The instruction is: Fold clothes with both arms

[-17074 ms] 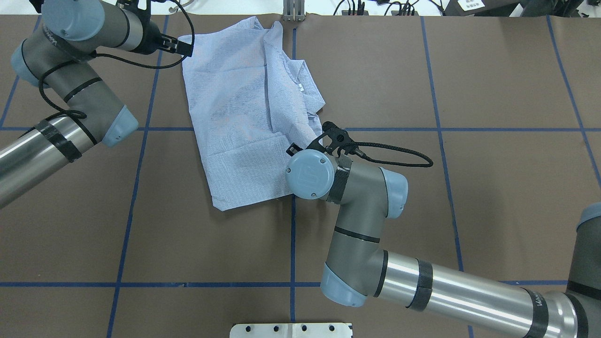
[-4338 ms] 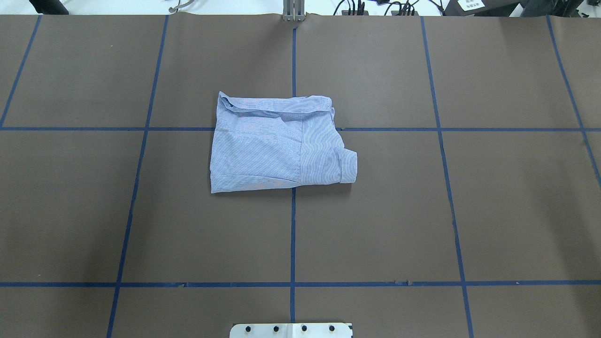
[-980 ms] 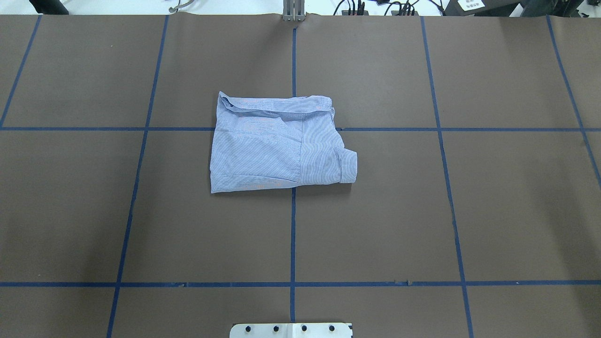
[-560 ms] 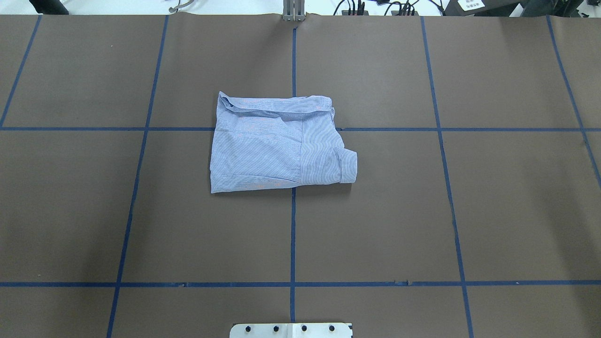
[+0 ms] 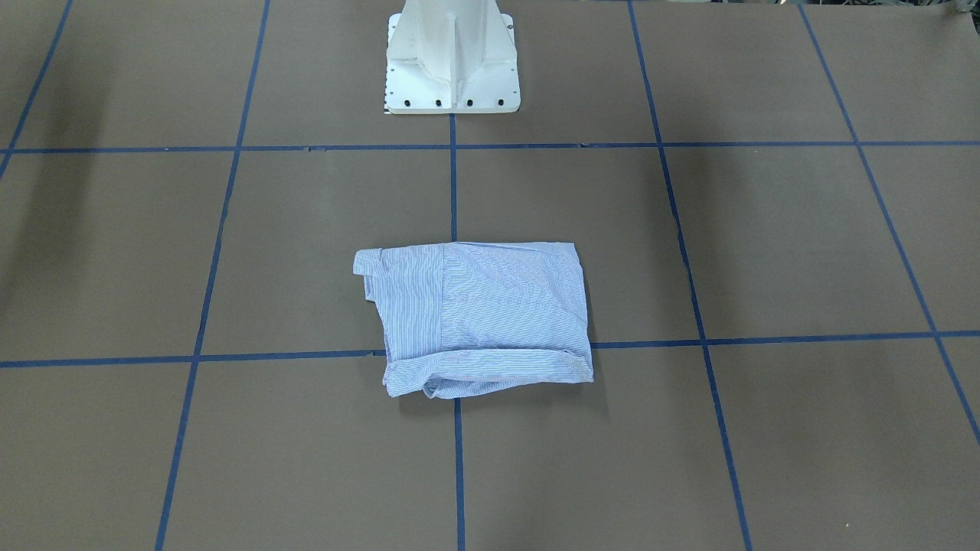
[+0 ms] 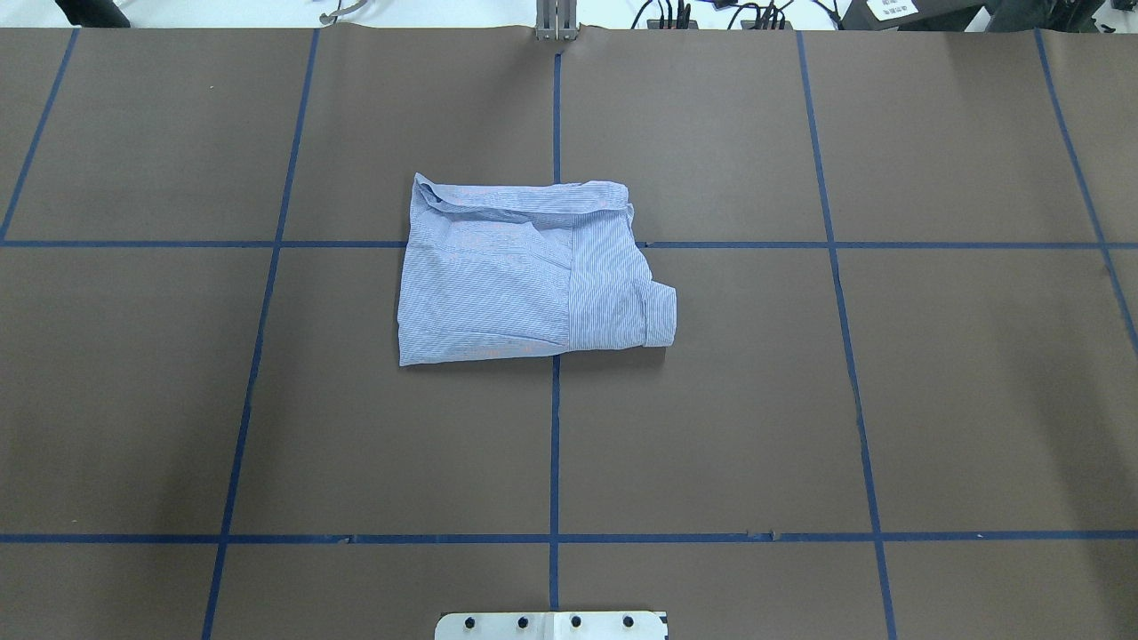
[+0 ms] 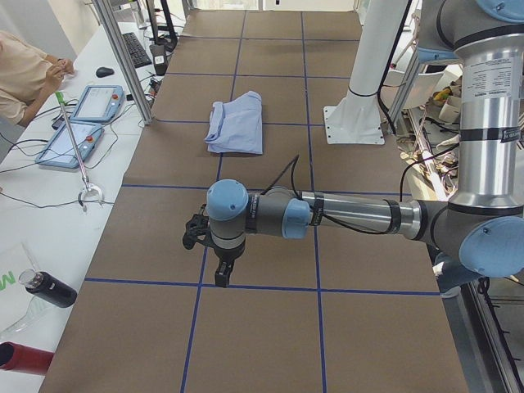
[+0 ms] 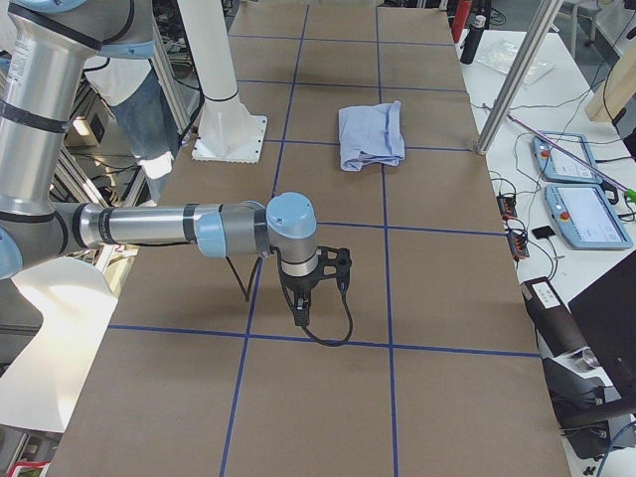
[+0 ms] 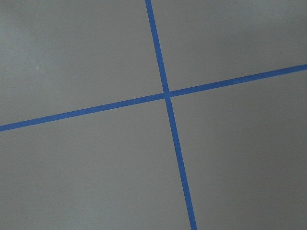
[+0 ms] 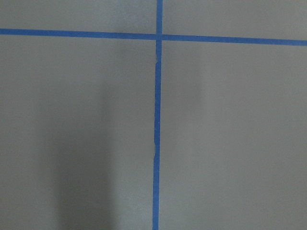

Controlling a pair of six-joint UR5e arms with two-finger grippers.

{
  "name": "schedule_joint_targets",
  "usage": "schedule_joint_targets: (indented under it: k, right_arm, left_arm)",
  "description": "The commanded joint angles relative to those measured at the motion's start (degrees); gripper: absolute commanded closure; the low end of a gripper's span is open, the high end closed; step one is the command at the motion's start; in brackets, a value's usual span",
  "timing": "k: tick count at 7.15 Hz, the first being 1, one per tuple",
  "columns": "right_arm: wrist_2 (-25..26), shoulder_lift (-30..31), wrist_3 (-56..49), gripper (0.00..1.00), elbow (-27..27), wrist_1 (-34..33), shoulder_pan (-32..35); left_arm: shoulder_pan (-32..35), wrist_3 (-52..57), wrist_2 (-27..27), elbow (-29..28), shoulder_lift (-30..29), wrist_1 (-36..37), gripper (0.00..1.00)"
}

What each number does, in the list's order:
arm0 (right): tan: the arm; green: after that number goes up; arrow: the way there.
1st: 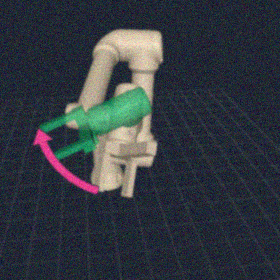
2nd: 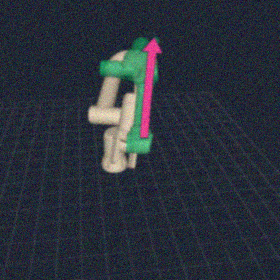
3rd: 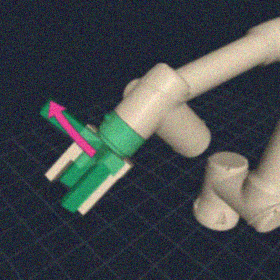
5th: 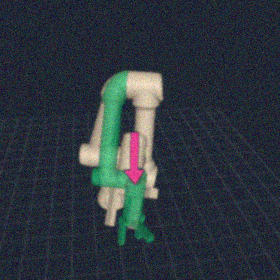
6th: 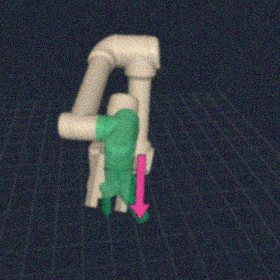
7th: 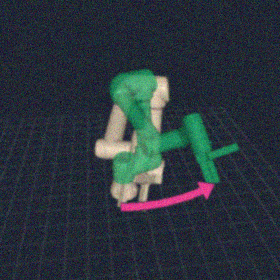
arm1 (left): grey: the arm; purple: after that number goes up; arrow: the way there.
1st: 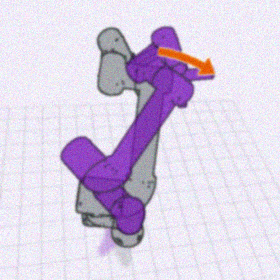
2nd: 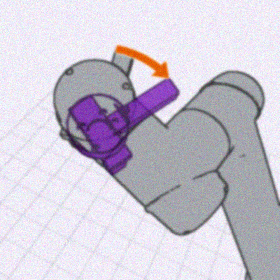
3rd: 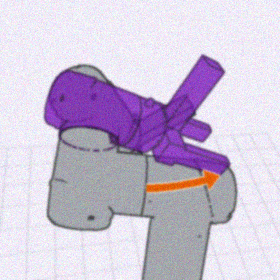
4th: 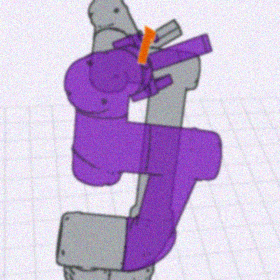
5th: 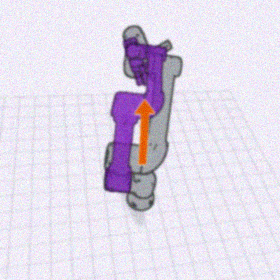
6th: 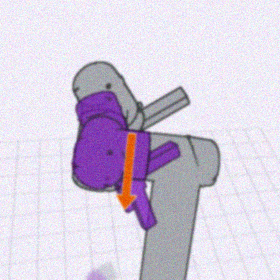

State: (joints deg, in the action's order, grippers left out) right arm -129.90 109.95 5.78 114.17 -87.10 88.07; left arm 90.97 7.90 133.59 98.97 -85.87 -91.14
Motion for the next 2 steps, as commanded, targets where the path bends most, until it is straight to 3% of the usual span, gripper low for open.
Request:
schedule_joint_targets:
  k: [1,2]
  right_arm:
    - [0.0,0.0,0.0,0.0,0.0,0.0,0.0]
    - [0.0,0.0,0.0,0.0,0.0,0.0,0.0]
  left_arm:
    - [0.0,0.0,0.0,0.0,0.0,0.0,0.0]
    - [0.0,0.0,0.0,-0.1,0.1,0.1,0.0]
